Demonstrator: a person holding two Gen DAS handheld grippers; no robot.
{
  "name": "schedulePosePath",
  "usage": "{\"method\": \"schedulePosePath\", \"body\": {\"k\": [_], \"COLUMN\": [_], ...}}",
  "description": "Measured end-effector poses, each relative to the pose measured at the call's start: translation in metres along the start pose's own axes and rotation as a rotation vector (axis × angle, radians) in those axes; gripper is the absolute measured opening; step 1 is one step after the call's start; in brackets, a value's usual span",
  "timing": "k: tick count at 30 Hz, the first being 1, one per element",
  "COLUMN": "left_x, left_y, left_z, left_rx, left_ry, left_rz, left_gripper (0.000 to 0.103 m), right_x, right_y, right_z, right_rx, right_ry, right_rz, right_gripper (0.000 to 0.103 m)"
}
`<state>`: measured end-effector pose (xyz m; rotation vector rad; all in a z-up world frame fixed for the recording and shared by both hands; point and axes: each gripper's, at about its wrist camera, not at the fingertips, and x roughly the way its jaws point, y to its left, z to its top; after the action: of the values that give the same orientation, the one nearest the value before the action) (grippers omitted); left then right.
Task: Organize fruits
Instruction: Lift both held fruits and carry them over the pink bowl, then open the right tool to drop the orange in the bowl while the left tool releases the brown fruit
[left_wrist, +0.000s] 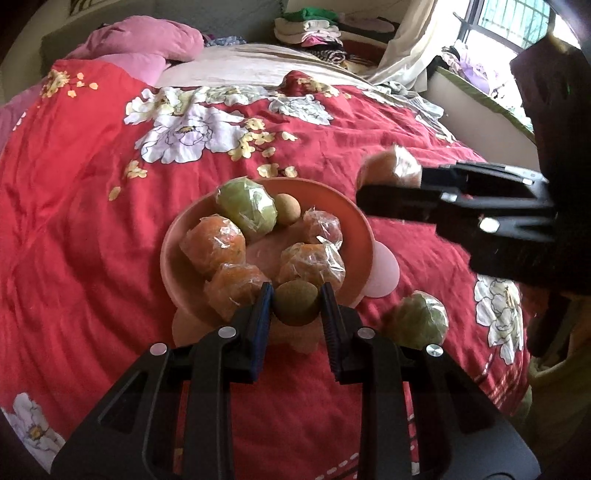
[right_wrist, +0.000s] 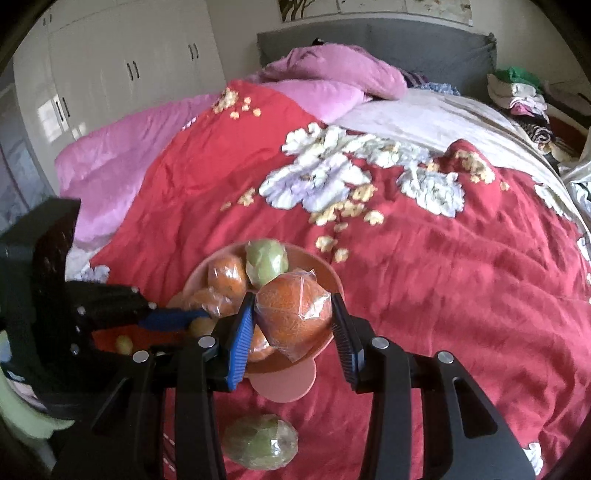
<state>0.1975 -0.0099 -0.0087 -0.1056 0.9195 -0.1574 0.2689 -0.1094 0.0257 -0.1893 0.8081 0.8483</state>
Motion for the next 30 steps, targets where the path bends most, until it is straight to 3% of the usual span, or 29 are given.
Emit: {"method": "schedulePosePath", "body": {"k": [16, 30], "left_x": [0.002, 0.000], "left_y": [0.004, 0.004], "left_z": [0.001, 0.001], "left_rx": [-0.019, -0.019], "left_ry": [0.006, 0.000], "left_rz": [-0.008, -0.009], "left_gripper": [0.019, 0.019], "right_x": [0.018, 0.024], "right_y": [0.006, 0.005], "right_z": [-0.009, -0.010], "right_rx": [-0.034, -0.030], "right_ry": [0.069, 0.076], "right_rz": [0.000, -0.002], "right_gripper": [0.039, 0.041]}}
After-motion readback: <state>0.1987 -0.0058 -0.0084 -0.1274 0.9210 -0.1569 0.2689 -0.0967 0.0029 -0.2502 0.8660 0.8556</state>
